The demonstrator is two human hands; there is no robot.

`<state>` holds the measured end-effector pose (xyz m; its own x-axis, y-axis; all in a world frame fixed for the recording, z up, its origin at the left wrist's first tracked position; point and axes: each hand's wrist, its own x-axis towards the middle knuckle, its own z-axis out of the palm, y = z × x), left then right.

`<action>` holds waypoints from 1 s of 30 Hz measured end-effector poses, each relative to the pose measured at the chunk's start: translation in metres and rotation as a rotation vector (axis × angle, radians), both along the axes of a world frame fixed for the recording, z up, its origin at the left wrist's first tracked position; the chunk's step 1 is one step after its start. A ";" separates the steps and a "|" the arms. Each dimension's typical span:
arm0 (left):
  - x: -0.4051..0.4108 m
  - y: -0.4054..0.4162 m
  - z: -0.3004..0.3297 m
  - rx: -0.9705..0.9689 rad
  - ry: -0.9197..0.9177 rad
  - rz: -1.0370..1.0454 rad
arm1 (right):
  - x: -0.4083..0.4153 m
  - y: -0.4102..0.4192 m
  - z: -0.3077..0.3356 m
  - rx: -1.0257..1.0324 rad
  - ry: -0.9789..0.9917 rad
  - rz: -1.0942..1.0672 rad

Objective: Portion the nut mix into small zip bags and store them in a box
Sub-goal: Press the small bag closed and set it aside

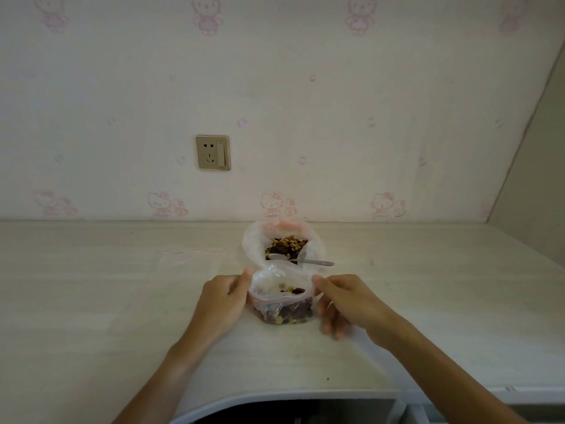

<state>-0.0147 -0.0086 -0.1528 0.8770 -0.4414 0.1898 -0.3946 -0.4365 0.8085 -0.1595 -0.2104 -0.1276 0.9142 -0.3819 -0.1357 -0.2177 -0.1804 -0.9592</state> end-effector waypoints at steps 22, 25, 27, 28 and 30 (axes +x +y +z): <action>-0.020 -0.017 -0.001 -0.341 0.130 -0.018 | -0.003 0.014 -0.025 -0.083 -0.350 -0.266; -0.022 -0.016 0.000 -0.312 0.165 -0.018 | -0.002 0.014 -0.023 -0.016 -0.280 -0.220; -0.020 -0.011 0.002 -0.344 0.265 -0.056 | -0.001 0.015 -0.020 0.054 -0.247 -0.164; -0.019 -0.009 0.004 -0.372 0.340 -0.094 | 0.000 0.014 -0.018 0.098 -0.237 -0.143; -0.016 -0.004 0.009 -0.429 0.501 -0.201 | 0.001 0.013 -0.016 0.211 -0.242 -0.098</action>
